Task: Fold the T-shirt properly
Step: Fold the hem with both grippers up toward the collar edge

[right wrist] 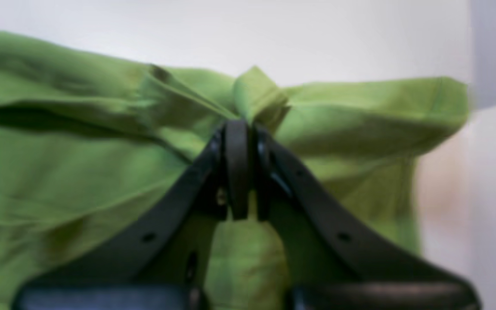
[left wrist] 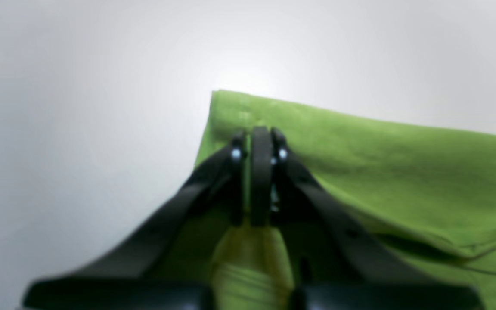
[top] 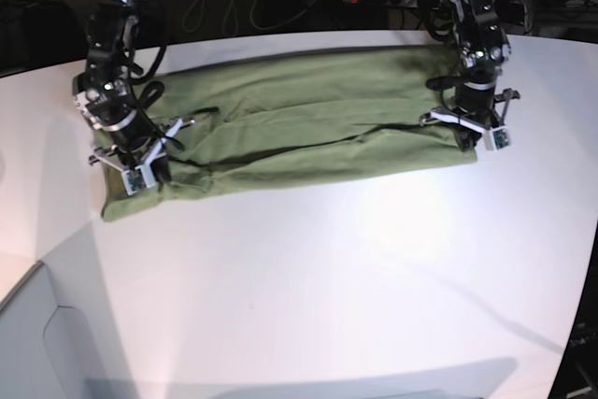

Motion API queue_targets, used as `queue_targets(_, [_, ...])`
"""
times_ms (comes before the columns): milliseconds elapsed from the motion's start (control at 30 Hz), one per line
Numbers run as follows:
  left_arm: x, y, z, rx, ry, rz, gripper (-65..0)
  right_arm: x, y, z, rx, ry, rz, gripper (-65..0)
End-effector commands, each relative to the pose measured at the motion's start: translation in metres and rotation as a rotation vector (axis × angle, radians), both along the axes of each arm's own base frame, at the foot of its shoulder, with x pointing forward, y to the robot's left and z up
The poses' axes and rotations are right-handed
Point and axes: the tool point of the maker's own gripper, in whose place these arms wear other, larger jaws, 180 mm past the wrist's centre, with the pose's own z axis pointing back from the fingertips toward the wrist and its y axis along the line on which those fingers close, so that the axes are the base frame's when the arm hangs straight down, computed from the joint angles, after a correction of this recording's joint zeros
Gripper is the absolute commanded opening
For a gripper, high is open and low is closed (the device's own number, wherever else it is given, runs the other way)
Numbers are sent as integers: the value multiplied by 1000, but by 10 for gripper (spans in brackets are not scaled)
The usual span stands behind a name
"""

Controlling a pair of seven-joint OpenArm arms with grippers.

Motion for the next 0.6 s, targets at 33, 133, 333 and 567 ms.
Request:
queue_targets(33, [6,3,11,17,-41,-1,-650,7,0,13,10,-49,2,-649])
queue_targets(133, [6,3,11,17,-41,-1,-650,5,1,11,12,-44,2,-649])
queue_targets(333, [6,4,11,18,-41,-1,-650,7,-3,11,8,-45,-6,-648])
queue_targets(567, [6,3,11,17,-41,-1,-650,3,-4,7,1,-27,-4,-580])
